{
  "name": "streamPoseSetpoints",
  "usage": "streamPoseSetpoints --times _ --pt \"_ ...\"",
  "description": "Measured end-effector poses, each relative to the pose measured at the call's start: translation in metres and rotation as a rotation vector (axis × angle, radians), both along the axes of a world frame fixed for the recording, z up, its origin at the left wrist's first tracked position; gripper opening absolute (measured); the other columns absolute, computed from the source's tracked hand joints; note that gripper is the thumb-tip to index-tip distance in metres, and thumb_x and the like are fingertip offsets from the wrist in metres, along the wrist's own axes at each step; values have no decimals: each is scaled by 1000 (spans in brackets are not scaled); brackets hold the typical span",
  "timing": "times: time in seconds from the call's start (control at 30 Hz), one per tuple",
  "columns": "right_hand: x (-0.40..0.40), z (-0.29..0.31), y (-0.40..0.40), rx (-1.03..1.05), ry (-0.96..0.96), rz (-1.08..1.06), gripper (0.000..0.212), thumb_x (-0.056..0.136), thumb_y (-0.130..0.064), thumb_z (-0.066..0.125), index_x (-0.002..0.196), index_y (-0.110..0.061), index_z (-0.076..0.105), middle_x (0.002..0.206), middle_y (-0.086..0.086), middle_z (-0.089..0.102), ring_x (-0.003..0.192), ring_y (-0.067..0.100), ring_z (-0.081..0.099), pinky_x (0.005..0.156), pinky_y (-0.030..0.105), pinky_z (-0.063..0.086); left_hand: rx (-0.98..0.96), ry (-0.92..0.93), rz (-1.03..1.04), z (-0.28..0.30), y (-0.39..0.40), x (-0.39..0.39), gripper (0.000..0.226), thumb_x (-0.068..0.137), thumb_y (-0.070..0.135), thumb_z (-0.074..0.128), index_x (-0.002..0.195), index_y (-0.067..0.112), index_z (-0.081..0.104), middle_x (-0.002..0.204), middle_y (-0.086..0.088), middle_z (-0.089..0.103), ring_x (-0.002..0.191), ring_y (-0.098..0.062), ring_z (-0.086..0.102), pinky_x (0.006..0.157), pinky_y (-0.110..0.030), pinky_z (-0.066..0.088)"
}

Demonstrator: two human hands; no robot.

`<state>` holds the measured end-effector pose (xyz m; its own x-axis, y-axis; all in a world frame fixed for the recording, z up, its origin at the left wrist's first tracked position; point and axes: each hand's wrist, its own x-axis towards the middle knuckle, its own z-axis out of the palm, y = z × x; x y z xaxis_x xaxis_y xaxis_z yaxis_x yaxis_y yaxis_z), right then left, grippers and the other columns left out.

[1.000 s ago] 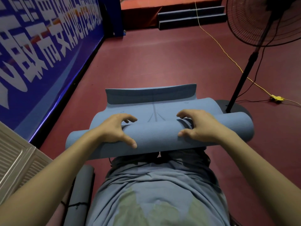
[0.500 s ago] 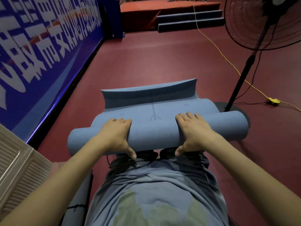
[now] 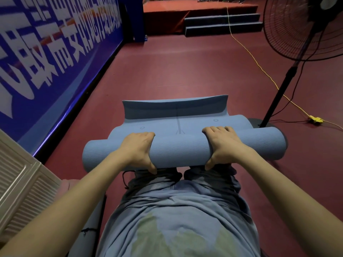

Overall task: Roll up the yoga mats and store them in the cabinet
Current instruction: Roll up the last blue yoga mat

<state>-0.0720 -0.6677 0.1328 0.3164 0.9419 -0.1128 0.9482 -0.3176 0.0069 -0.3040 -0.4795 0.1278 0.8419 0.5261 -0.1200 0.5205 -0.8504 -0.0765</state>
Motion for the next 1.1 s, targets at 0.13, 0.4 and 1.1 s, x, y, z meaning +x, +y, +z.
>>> streamPoseSetpoints --times 0.13,0.4,1.1 --pt "1 8 -5 20 104 -35 105 42 -62 90 129 -30 42 116 -8 56 108 19 49 100 36 35 -19 63 -3 10 -2 3 101 32 82 74 113 27 49 100 12 64 91 -19 61 77 -40 55" --pt "2 18 -19 -122 207 -46 104 34 -70 86 123 -38 43 103 -11 51 103 23 48 84 37 45 -132 162 -25 28 -13 -3 94 28 84 77 103 32 56 88 12 59 86 -20 59 80 -39 55" --pt "15 7 -32 190 453 94 87 38 -68 92 107 -37 49 112 -24 50 105 6 53 92 39 49 -497 -39 -111 19 2 -6 103 42 57 99 130 34 51 125 18 45 117 -4 41 103 -26 38"
